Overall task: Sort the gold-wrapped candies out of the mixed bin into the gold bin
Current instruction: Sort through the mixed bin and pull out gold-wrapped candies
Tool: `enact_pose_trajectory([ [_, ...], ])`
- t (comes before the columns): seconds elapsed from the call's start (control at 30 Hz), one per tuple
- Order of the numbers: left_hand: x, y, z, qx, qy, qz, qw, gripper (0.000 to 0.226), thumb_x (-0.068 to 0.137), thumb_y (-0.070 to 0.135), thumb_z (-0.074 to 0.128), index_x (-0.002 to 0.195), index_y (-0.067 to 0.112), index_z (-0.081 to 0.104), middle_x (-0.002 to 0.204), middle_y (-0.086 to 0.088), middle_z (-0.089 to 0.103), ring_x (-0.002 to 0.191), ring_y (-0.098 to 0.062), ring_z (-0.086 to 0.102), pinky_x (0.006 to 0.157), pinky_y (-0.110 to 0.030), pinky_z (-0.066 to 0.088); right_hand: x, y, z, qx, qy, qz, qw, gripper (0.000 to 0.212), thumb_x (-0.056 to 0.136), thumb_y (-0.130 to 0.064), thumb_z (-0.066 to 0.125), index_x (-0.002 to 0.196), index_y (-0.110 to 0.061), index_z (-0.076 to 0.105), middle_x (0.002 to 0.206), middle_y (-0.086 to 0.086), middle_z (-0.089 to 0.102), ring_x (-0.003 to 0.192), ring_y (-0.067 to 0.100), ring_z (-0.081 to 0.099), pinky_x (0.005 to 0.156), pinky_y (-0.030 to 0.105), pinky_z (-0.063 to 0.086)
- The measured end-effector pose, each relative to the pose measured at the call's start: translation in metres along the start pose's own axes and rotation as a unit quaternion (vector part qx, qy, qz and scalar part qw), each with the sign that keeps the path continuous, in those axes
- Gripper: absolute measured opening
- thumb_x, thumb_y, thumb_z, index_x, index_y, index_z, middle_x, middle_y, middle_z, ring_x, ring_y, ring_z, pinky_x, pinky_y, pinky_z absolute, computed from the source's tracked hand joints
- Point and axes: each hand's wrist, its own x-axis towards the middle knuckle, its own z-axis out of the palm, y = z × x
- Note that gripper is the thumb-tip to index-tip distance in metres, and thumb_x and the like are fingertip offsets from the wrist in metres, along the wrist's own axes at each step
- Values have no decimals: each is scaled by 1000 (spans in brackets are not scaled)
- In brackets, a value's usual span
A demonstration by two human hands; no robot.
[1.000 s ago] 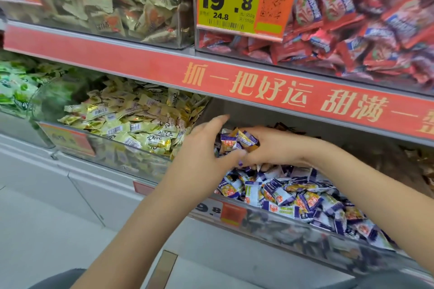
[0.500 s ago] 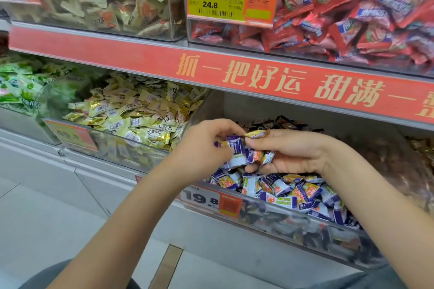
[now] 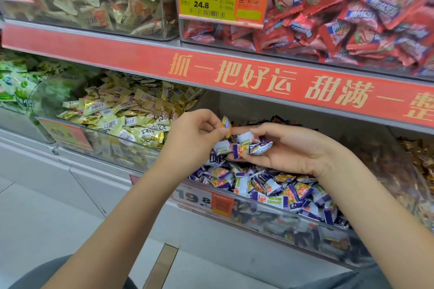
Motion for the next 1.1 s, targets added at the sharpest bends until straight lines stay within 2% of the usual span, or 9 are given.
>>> enact_pose_trajectory([
  [0.17,-4,4,-11,-37,10,-39,999,9,86,12,62,80,6,60,77,-16,69,85,-37,66,79,-56,53,-2,-2,-7,-71,7,3,997,55,89,-42,46,125,-3,60,127,15,62,121,28,56,98,41,48],
  [0.33,-7,7,-18,-37,9,-63,997,12,81,13,60,74,5,55,74,-16,69,80,-29,70,78,-52,55,2,1,-7,-151,71,-70,983,34,99,-31,44,119,-11,64,123,5,66,119,16,58,102,37,46],
  [0.47,-14,8,-24,-27,18,-71,997,25,73,14,61,63,2,42,62,-6,66,66,-2,66,65,-36,57,-2,5,-11,-539,178,-155,809,25,94,-33,56,119,-37,62,125,-15,62,107,-2,59,94,26,50],
  [0.57,-20,7,-31,-37,14,-99,994,30,79,-4,59,62,5,37,42,5,48,58,-14,67,58,-34,60,-11,9,-10,-628,-13,-115,770,51,89,-41,61,133,-57,40,145,-35,30,128,-17,29,106,18,25],
  [0.63,-24,3,-34,18,35,-80,996,28,78,-4,59,63,6,37,49,-11,49,57,-28,67,57,-44,59,-3,18,-7,-708,-129,-81,689,61,93,-35,58,136,-64,26,152,-36,5,139,-14,3,117,32,8],
  [0.77,-37,-8,-35,155,9,-61,986,12,84,10,54,77,15,45,58,-9,59,55,-30,58,52,-36,46,20,18,9,-833,-144,-52,532,78,89,-25,56,136,-68,11,154,-25,-19,145,5,-6,105,51,26],
  [0.87,-43,-10,-35,266,-95,-85,955,15,89,35,54,77,26,55,49,-3,53,39,-10,44,43,-26,35,24,18,14,-847,-131,-37,515,76,88,-26,56,135,-68,12,157,-17,-14,146,14,4,95,50,40],
  [0.97,-41,-11,-38,297,-120,-112,941,40,72,65,50,70,29,65,43,0,50,36,-8,42,41,-24,30,20,25,13,-843,-105,-57,524,69,91,-30,53,135,-67,14,159,-13,-6,146,14,5,104,57,27],
  [1.1,-38,-10,-41,296,-112,-127,940,37,77,59,63,61,26,64,39,9,51,38,-6,46,43,-23,31,22,26,0,-844,-41,-82,528,56,93,-41,52,133,-63,20,158,-10,8,139,22,23,102,49,31],
])
